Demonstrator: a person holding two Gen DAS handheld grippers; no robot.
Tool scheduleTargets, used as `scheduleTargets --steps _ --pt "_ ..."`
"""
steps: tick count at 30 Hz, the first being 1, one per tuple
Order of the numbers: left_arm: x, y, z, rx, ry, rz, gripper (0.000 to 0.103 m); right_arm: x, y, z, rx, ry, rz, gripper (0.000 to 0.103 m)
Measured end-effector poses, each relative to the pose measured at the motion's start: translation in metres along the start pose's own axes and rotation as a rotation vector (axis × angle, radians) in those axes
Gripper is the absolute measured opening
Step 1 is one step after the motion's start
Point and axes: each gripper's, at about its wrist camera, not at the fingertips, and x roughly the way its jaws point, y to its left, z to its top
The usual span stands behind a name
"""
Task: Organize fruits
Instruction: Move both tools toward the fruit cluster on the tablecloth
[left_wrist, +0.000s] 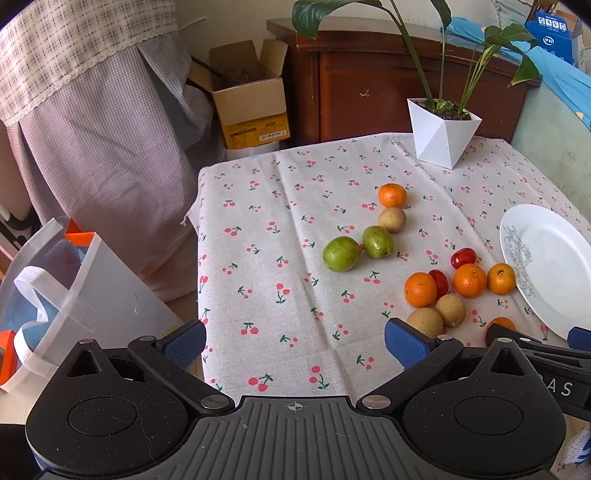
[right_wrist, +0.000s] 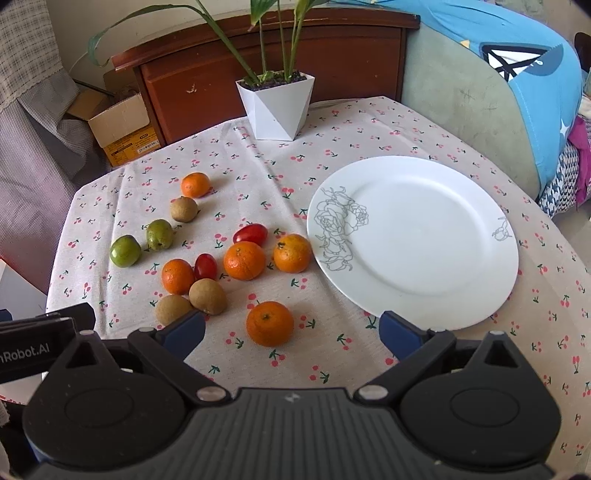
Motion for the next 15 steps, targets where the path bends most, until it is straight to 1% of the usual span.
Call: scheduleTargets --steps 15 --pt "-0.0008 -0.0022 -0.0001 -0.005 -0.007 -0.008 0.103 -0.0004 0.0000 0.0006 -0.002 0.001 -0.002 0.097"
